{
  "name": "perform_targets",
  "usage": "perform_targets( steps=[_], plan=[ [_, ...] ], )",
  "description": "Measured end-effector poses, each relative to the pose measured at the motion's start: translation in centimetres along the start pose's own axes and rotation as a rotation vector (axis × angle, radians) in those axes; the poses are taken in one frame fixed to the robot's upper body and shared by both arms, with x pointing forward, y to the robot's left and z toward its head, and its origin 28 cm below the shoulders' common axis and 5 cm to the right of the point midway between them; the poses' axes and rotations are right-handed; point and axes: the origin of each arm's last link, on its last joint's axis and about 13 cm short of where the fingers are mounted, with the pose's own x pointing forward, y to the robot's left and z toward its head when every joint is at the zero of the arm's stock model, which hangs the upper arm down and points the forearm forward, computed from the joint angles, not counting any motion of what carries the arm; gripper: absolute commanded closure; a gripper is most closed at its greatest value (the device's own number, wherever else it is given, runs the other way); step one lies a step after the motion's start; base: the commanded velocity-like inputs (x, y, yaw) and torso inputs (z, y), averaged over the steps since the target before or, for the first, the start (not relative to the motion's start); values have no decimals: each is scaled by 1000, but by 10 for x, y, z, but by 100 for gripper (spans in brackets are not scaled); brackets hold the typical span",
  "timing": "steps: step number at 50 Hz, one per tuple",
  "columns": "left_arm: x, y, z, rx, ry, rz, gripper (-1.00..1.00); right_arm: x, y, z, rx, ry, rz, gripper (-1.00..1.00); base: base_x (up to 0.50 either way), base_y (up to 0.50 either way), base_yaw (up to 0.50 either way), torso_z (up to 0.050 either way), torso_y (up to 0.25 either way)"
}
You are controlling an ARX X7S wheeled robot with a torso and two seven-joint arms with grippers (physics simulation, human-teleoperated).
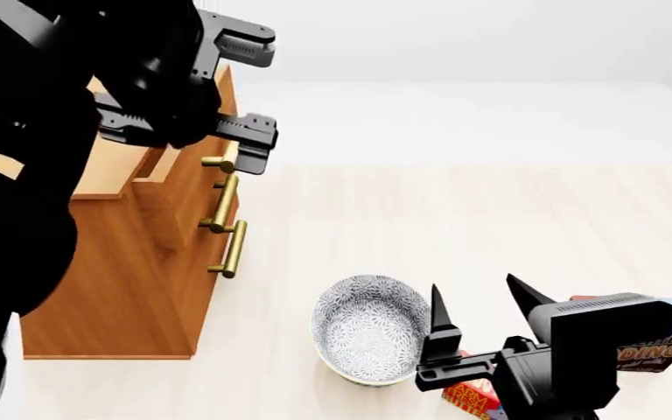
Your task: Put the butter at the back in the top drawer of the cabinet and close it.
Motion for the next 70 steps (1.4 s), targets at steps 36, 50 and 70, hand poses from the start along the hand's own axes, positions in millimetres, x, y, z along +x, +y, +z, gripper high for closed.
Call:
perform_targets(
  steps=[36, 50, 70],
  plan=[
    [11, -1, -3, 0, 18, -3, -100, -1, -1, 1, 3, -2, -3, -100, 0, 0, 0, 0, 0],
    [9, 2, -3, -5, 27, -22, -100, -1, -1, 1, 3, -2, -3, -100, 0, 0, 0, 0, 0],
    [3, 0, -1, -21, 22, -113, -100, -1, -1, 1, 4, -2, -3, -100, 0, 0, 0, 0, 0]
  ],
)
